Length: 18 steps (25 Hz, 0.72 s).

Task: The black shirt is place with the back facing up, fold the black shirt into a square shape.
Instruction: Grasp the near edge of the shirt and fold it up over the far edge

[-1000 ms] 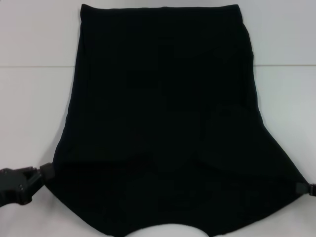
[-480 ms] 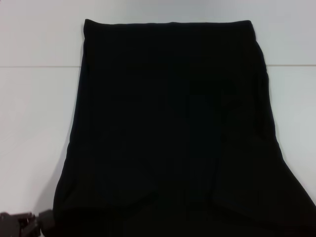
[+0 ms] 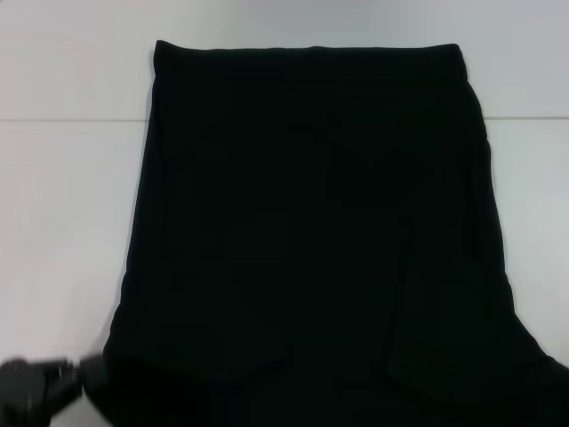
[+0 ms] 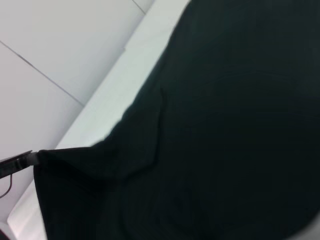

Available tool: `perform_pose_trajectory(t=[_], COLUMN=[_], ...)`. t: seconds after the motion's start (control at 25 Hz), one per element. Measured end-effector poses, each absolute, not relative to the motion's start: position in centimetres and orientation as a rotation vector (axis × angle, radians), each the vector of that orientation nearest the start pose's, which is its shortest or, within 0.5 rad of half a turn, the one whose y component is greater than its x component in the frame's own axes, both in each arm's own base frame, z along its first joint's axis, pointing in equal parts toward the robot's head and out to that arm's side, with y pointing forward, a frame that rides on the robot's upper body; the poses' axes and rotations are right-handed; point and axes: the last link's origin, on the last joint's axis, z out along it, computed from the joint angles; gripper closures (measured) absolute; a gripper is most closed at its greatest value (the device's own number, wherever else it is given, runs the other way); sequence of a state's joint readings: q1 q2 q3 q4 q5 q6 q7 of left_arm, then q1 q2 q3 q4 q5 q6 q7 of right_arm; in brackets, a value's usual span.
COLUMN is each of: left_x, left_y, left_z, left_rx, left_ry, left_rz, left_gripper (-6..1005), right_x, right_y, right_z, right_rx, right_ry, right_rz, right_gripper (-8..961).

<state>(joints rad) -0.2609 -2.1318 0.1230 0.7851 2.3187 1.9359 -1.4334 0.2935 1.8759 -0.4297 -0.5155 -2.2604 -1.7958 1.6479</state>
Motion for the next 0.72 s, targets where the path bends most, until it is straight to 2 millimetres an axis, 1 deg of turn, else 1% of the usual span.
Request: perform_pose_trajectory(t=[0.08,0.2,0.28,0.32,0.4,0.44,0.52,0.56,0.64,0.72], left_x=[-34.0,-32.8,-31.6,-31.2,-30.1,-29.4,-28.8,-28.3,-27.7,-27.3], left_y=[21.9,25.4,28.4,29.4,32.2,33.9,35.7,37.0,39.0,40.5], left_z=[4.6,5.5,6.1,6.2,6.5,6.5,6.4,6.2,5.7,5.2], left_rx=[-2.416,-2.393,-2.373,-2.365,-2.35,-2.334,-2.315,-2.296,-2.266,-2.224], left_ry=[-1.107,-1.07,-1.047,-1.042,-1.031,-1.032,-1.031,-1.028,-1.025,-1.027], left_rz=[-0.906,-0.953,-0.989,-0.999,-1.0,-0.988,-0.968,-0.941,-0.89,-0.85], left_gripper=[983,980,979,978,976,976,974,973,971,970], right_x=[36.8,35.3,34.2,33.7,33.0,32.6,32.1,31.8,31.3,30.8], right_y=[23.7,27.0,29.0,30.1,32.2,33.2,35.3,36.2,37.9,39.4], right_z=[7.2,7.7,8.2,8.4,8.7,8.8,8.8,8.7,8.3,7.8], right_rx=[-2.519,-2.506,-2.486,-2.472,-2.425,-2.4,-2.344,-2.317,-2.268,-2.223], right_ry=[1.411,1.326,1.275,1.253,1.234,1.228,1.224,1.223,1.222,1.225], right_rz=[0.653,0.693,0.724,0.74,0.741,0.735,0.715,0.703,0.685,0.671], right_gripper=[919,919,919,919,918,918,918,918,919,919])
